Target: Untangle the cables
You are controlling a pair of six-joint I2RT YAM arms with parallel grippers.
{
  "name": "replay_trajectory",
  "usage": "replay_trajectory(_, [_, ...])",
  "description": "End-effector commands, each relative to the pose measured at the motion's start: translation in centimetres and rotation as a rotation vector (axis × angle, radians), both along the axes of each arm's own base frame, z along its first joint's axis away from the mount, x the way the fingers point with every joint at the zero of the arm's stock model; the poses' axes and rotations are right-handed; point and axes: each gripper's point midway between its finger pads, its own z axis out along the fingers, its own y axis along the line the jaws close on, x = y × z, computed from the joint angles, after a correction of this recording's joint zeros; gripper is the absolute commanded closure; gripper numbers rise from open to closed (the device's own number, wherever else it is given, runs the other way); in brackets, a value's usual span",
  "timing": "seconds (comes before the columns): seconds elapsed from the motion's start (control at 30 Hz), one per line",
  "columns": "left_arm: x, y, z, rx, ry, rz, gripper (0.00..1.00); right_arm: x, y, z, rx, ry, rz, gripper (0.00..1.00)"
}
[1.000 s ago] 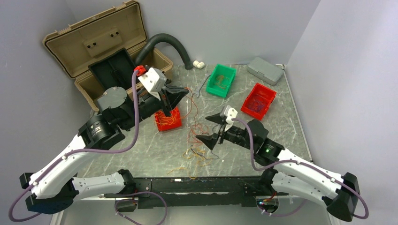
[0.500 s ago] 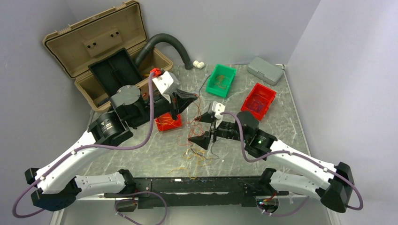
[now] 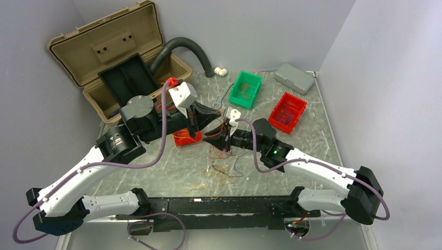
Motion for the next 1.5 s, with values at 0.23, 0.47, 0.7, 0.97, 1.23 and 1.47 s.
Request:
replay_trajectory(0.23, [6.3, 8.3, 1.8, -0.071, 0.022, 0.561, 1.00, 0.1, -0.6, 5.9, 0.201, -0.009, 0.011, 1.00])
replay_trajectory(0.47, [10.2, 10.5, -3.1, 0.015, 0.126, 0.725, 1.00, -1.8, -1.9, 10.7, 0.232, 0.028, 0.065, 1.00])
replay_trajectory(0.7, [13.2, 11.1, -10.7, 0.101, 0.372, 0.795, 1.00, -0.5, -4.1, 15.6, 0.289, 0.034, -0.074, 1.00])
replay_trajectory(0.97, [14.3, 5.5, -15.2, 0.094, 0.513, 0.601, 1.00, 5.3, -6.8, 18.2, 0.388, 0.088, -0.255, 1.00])
replay_trajectory(1.23, [16.4, 1.2, -17.6, 0.088, 0.576, 0.496, 1.00, 14.0, -11.3, 19.1, 0.426, 0.120, -0.493, 1.00])
replay_trajectory(1.47, [22.4, -2.4, -17.8, 0.050, 0.587, 0.491, 1.00, 22.0, -13.3, 18.3, 0.387, 0.152, -0.580, 1.00])
